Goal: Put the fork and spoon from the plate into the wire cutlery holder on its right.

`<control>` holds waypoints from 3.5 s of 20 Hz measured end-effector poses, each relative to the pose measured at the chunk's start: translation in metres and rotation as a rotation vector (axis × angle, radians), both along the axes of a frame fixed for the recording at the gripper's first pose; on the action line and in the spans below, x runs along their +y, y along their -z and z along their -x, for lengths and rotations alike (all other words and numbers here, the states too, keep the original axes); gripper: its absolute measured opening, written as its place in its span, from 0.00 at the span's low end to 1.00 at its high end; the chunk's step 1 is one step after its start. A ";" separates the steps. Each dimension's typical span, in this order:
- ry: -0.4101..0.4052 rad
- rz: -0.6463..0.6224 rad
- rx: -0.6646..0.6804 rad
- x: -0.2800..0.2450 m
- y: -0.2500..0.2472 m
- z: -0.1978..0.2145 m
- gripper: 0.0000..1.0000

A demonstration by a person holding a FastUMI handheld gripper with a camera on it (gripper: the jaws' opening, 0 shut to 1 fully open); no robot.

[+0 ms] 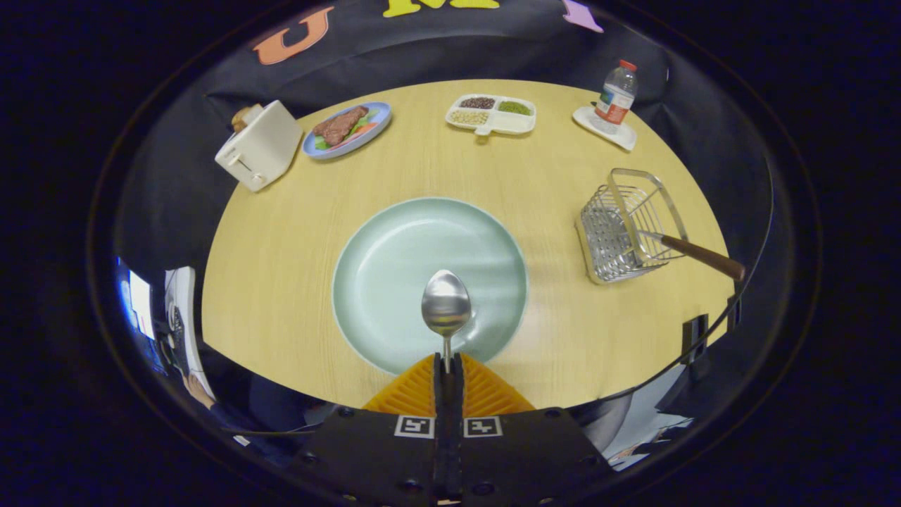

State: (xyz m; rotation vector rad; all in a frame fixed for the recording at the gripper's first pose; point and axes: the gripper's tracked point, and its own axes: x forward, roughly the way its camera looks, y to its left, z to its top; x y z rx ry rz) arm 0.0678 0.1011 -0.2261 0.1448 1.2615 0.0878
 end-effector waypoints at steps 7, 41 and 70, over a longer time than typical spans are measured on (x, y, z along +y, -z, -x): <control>0.031 0.014 -0.048 -0.064 -0.049 0.014 0.00; 0.099 0.083 0.103 -0.176 -0.055 -0.052 0.07; 0.168 0.076 -1.018 -0.170 -0.242 0.010 0.97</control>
